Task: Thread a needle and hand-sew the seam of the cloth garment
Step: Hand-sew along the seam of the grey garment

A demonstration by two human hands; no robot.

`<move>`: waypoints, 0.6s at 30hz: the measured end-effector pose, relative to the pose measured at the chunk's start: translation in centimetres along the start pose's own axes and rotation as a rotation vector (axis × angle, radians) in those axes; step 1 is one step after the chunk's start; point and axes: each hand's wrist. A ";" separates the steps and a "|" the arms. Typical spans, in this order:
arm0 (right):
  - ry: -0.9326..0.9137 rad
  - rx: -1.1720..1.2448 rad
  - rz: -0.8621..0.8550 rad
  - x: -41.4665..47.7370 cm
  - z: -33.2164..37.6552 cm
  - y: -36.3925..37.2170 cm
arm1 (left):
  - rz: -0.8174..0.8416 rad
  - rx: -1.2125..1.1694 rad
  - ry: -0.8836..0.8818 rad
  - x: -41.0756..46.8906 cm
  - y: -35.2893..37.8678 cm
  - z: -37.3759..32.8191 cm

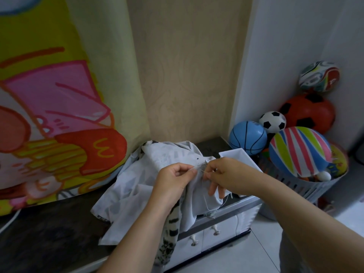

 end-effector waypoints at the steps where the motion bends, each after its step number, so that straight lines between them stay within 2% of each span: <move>1: 0.001 0.002 0.001 0.0 0.0 0.0 | -0.002 0.000 0.002 0.0 0.0 0.0; 14: 0.012 -0.030 -0.028 0.5 0.4 0.0 | -0.039 -0.004 0.050 -0.4 0.1 -0.4; 18: 0.043 -0.069 -0.060 0.9 0.7 0.2 | -0.076 0.112 0.127 -0.8 0.6 -0.5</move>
Point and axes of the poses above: each hand's wrist, its own x-axis towards the middle knuckle, its own y-axis out of the palm, z = x × y, and after that the axes turned 5 degrees about z, right-handed
